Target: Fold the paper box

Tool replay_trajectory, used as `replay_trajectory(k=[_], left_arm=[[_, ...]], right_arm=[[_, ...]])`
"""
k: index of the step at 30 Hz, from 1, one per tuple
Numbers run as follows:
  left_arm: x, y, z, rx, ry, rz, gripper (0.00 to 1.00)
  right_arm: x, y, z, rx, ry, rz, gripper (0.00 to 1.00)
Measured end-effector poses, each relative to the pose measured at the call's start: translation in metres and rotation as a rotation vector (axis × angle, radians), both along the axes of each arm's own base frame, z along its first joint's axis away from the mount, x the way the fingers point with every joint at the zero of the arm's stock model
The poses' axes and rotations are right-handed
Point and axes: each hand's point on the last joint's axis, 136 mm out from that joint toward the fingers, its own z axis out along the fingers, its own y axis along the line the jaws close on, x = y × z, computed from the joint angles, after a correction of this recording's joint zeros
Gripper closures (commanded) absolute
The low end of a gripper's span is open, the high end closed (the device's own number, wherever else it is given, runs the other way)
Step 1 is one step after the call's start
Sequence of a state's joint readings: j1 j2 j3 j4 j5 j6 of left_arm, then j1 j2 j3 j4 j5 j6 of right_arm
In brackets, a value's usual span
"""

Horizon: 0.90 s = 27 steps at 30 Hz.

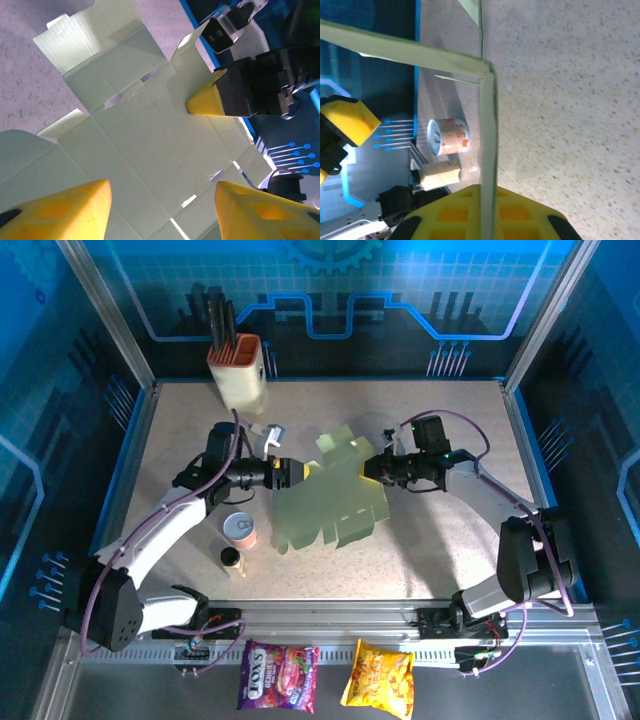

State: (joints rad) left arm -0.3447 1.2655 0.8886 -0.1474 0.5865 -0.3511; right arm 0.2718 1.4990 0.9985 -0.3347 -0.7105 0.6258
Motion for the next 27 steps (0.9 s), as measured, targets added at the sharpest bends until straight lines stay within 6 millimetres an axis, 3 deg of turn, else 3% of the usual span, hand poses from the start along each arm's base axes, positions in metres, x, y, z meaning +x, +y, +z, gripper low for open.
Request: replay_trajectory(k=[4,14,20,27], left_arm=[[-0.008,-0.001,-0.028,0.029,0.086,0.025,0.45],[-0.035,-0.012,-0.089,0.095,0.256,0.032,0.52],[-0.051,-0.019,-0.118,0.143,0.327,-0.003,0.58],[-0.067,-0.013,-0.147,0.181,0.406,0.003,0.65]], right_arm=[[-0.007,-0.007,-0.013,-0.087,0.012,0.032,1.0],[-0.018,-0.014,-0.023,-0.358,-0.063,0.122,1.0],[-0.028,-0.011,-0.031,-0.519,-0.108,0.18,1.0],[-0.037,-0.007,-0.041,-0.695,-0.151,0.24,1.0]])
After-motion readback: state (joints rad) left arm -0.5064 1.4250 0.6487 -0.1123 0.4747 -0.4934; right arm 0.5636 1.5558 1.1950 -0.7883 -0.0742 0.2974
